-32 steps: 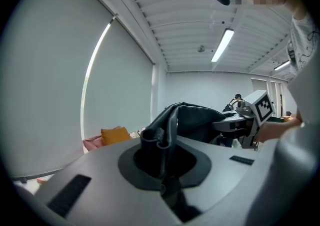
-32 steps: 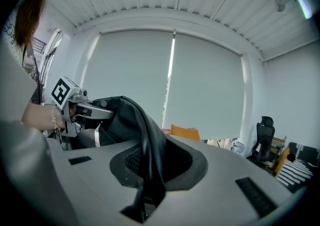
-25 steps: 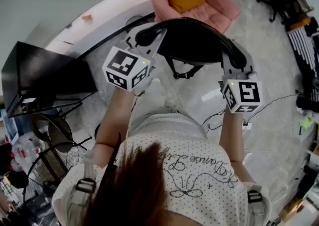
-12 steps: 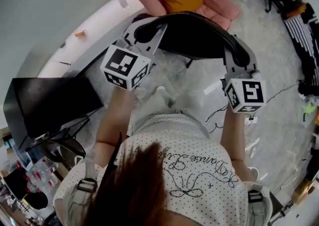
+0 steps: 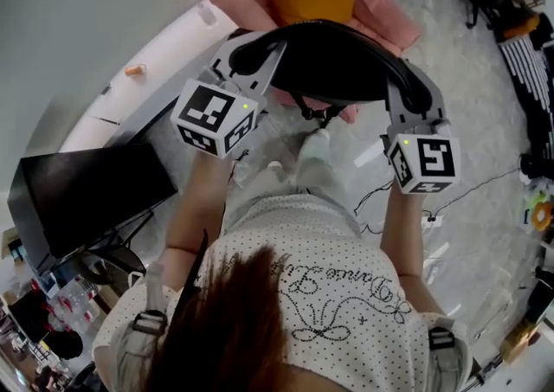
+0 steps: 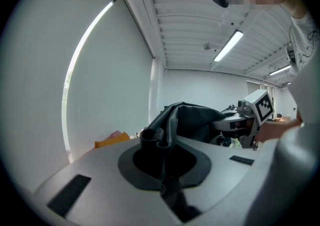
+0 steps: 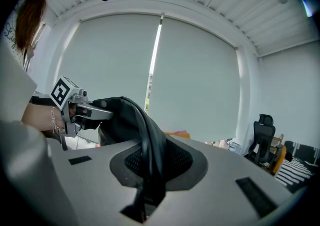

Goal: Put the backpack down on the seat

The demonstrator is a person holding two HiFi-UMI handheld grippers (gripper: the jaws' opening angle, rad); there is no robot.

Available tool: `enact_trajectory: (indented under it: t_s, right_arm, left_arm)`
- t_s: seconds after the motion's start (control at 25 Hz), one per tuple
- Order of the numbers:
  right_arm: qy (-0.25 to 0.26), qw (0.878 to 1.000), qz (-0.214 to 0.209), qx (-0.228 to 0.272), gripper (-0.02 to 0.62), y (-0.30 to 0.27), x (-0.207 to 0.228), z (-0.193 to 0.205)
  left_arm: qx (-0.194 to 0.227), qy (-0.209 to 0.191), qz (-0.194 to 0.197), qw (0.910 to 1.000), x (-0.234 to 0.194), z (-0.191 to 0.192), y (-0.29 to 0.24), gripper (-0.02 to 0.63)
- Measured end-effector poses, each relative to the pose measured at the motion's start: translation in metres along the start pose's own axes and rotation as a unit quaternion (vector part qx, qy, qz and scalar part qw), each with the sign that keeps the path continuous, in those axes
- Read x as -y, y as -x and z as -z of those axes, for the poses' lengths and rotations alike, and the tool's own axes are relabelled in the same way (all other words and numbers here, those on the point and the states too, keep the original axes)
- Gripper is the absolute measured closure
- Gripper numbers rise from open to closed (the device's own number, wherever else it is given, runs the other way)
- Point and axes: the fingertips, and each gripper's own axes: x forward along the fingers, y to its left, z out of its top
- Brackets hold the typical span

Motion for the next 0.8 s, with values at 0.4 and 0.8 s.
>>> enact_trajectory:
  t_s: [0.4,0.8]
  right_arm:
    - [0.022,0.999,-0.041,0.022,0.537,-0.072,0.104,-0.021]
    - [-0.003,1.000,-0.025,-0.006,0.537,-0.122,0.141,-0.006]
  left_arm:
    - [0.025,-0.001,-0.048,0.9985,-0.030,-0.034,-0.104,0.592]
    - [0.000,0.009,-0.024,0.9997,-0.065,-0.025,-0.166,0.592]
